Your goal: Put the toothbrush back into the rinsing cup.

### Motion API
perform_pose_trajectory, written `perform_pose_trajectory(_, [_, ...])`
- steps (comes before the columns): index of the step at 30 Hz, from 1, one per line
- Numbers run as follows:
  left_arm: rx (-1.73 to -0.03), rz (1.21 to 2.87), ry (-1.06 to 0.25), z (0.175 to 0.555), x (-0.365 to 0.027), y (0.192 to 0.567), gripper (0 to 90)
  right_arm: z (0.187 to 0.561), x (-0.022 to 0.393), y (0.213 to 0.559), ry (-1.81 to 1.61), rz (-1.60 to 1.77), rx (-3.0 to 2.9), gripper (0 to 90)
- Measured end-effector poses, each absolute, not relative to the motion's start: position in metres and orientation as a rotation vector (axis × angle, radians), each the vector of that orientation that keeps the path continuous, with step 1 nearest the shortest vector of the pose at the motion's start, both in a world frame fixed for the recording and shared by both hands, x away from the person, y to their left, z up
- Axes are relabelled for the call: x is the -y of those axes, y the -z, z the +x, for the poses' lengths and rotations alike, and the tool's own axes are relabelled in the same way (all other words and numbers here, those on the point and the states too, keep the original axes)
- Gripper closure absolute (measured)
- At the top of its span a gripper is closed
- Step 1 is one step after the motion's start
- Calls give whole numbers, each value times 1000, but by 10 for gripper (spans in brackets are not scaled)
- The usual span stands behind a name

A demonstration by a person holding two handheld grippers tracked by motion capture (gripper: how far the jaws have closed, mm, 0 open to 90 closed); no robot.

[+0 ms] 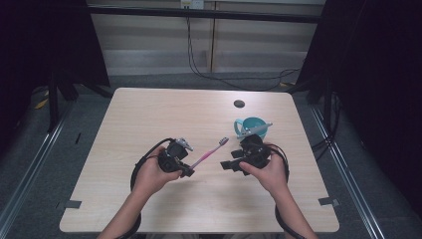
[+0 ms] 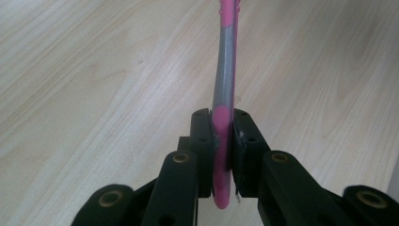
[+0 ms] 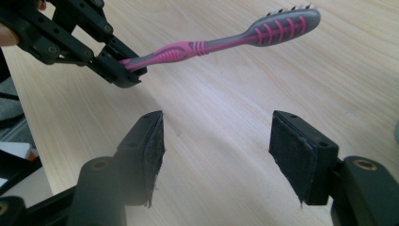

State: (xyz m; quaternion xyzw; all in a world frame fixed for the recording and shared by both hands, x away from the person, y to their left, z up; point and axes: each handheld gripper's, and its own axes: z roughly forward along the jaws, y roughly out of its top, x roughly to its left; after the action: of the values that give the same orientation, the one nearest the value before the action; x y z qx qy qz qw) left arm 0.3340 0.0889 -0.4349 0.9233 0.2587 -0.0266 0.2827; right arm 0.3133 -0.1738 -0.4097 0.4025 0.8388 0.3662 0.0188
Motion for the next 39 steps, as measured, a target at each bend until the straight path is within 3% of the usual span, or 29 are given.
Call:
perform_pose_trajectory(24, [-714,2367,127,329,-75,438,810,314,166,409,-1274,1314,-2512,488])
perform_pose_trajectory(39, [-707,2337,117,326,-68,438,810,321,161,407,-1308,1334,-2470,505])
